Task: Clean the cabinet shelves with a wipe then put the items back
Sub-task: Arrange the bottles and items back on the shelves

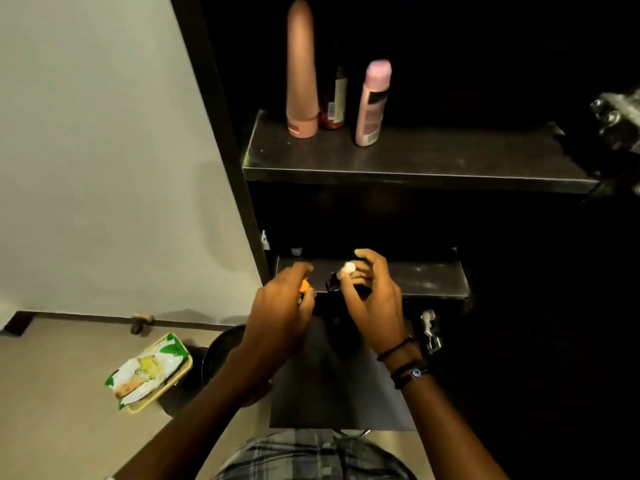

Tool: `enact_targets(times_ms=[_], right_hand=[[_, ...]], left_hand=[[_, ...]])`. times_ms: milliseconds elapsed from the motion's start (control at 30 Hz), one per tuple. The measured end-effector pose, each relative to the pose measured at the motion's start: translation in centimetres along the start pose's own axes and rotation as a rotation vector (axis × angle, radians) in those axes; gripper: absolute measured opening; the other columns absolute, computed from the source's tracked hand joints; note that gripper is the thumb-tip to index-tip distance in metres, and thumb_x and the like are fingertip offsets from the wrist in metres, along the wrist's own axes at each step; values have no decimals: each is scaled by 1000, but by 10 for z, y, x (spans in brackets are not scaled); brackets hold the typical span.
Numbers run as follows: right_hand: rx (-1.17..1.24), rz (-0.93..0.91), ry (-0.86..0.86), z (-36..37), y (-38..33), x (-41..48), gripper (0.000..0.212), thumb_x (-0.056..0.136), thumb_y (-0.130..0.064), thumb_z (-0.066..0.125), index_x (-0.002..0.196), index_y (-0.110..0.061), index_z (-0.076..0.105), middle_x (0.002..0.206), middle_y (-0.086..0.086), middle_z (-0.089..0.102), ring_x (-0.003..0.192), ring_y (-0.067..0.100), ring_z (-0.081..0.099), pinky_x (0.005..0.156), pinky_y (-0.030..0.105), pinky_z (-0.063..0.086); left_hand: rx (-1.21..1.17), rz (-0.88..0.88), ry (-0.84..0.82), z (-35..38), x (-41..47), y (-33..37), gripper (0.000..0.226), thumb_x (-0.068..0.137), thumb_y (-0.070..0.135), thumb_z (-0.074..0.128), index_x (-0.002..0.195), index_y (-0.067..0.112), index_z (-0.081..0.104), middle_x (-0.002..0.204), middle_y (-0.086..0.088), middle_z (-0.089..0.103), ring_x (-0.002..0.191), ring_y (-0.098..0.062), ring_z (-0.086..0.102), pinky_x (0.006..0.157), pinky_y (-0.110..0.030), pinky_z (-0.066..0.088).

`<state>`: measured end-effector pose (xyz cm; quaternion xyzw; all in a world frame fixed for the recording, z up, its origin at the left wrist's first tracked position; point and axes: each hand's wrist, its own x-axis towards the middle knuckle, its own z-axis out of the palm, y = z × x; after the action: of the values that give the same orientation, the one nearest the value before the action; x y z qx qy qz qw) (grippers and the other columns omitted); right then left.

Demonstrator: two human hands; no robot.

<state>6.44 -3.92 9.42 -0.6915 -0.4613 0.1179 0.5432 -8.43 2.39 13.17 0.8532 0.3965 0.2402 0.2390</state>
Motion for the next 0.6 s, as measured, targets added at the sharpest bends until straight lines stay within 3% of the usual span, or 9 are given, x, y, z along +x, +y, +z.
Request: enact_targets(times_ms=[67,267,400,600], right_hand=[[-9,-30,-45,12,-4,13,37,89,-15,62,122,-22,46,100,-7,63,91,4,64,80,23,56],[-53,-47,-110,32,-1,37,32,91,-12,59,121,-9,51,101,5,67,90,13,66,78,29,57],[-80,-43,-149,34,1,42,31,92,-15,59,121,-7,53,102,8,68,92,16,67,77,22,54],[-119,-18,-200,40,12,37,28,89,-15,61,116,-14,55,101,3,67,86,14,66,75,33,57]], left_hand=[[52,-15,-25,-4,9,3,32,92,17,55,124,15,50,109,-9,64,92,-23,63,74,-27,50],[285,-67,-84,-3,31,10,34,88,2,51,121,11,48,114,-13,60,95,-33,63,72,-34,49],[337,-81,-91,-4,41,13,32,86,1,52,117,9,48,110,-14,59,95,-34,63,72,-36,50],[360,-94,-91,-7,49,20,26,90,4,48,116,5,50,110,-15,59,97,-32,62,71,-32,48]])
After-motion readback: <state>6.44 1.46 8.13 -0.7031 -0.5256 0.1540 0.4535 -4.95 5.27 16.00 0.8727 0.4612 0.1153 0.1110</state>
